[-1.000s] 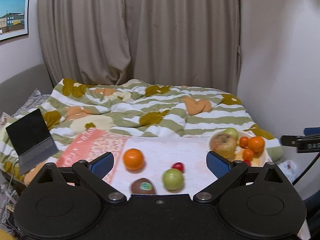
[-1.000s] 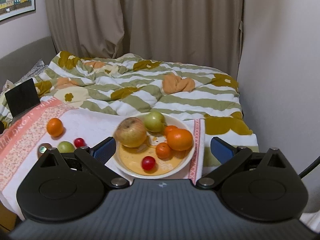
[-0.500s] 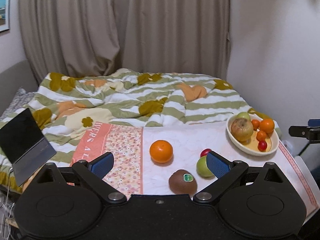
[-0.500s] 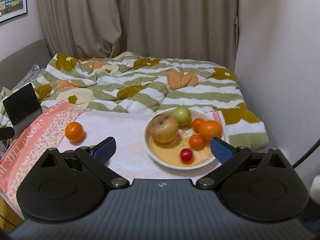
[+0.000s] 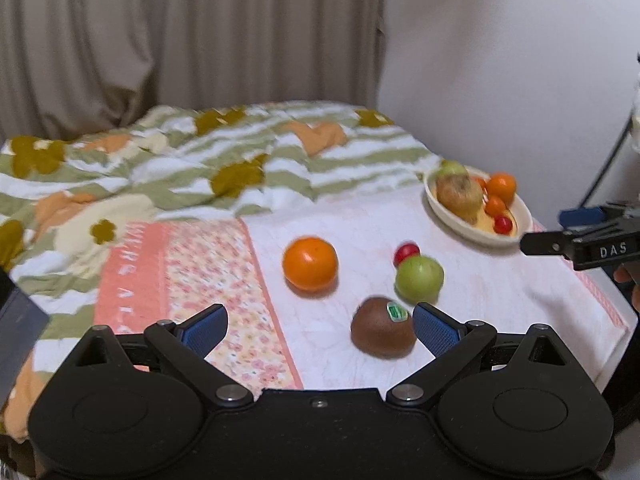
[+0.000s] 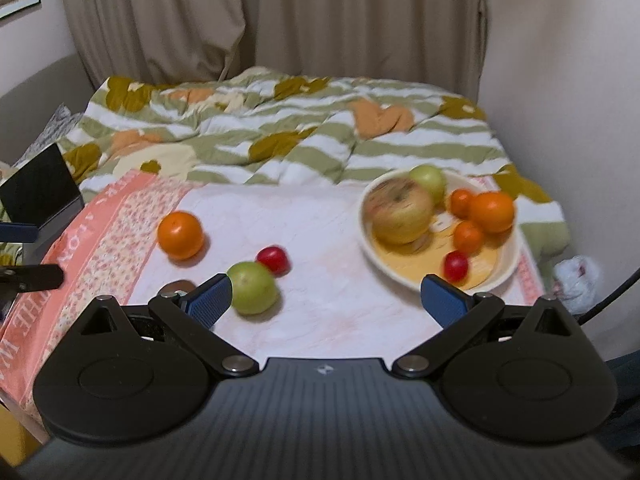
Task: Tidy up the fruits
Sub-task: 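Grasp the kiwi with the left gripper while the right grasps the green apple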
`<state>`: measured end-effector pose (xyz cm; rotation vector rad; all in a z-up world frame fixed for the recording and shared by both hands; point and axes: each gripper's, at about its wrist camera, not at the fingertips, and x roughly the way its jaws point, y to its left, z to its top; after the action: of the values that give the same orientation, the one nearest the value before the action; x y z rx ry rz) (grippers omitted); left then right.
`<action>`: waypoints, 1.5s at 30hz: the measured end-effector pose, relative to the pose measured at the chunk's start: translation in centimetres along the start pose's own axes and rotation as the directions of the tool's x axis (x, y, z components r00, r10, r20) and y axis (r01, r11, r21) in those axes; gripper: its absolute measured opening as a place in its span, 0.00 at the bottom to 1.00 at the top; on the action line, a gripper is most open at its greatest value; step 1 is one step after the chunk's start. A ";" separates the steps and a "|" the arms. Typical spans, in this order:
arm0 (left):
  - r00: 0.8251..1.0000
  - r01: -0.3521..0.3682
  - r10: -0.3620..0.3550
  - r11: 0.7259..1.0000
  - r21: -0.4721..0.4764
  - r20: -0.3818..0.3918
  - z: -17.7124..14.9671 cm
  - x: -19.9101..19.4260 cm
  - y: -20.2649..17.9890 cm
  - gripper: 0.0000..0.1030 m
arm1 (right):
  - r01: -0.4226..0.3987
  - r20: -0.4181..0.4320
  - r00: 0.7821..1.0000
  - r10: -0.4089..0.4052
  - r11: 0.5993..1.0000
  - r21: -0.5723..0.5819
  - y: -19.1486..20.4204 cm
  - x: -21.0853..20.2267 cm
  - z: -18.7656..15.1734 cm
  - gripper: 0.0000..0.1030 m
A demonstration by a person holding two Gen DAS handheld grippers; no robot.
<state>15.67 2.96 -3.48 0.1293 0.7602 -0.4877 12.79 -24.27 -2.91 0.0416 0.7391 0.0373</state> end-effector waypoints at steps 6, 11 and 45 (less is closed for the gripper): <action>0.996 0.078 -0.074 0.995 0.069 -0.054 -0.5 3.7 -0.4 0.98 | -0.058 -0.064 0.996 0.055 0.997 -0.043 1.1 3.7 -1.0 1.00; 0.986 0.144 -0.128 0.979 0.144 -0.110 -0.8 6.9 -2.3 0.97 | -0.105 -0.128 0.988 0.091 0.989 -0.106 1.5 6.8 -1.4 1.00; 0.976 0.122 -0.091 0.981 0.151 -0.197 -1.7 11.5 -2.8 0.67 | -0.294 -0.218 0.939 0.266 0.950 -0.105 3.3 13.3 -0.1 0.76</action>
<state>20.41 -3.31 -12.45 0.2907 0.9173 -0.6464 22.45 -20.34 -11.75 0.0124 0.9277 0.3701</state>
